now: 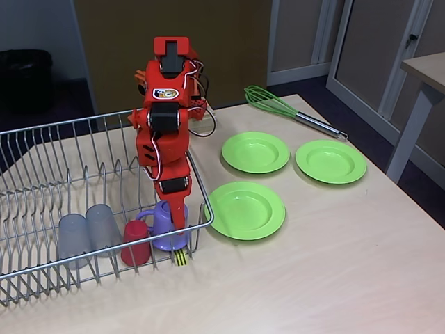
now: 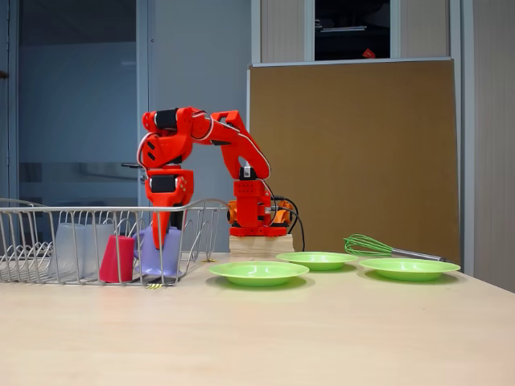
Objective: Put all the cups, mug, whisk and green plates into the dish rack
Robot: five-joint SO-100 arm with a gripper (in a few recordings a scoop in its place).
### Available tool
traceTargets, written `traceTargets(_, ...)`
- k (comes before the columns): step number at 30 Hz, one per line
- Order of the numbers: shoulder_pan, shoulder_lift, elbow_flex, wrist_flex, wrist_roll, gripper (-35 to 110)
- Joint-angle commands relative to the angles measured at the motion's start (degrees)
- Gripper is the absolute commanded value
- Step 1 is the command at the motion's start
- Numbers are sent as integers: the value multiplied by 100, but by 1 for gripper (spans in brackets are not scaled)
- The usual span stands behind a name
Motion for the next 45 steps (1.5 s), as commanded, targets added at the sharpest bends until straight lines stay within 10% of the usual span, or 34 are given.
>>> traceTargets(1, 18, -26, -396, 97, -97, 36)
traceTargets(45, -105, 3041, 870, 905, -237, 42)
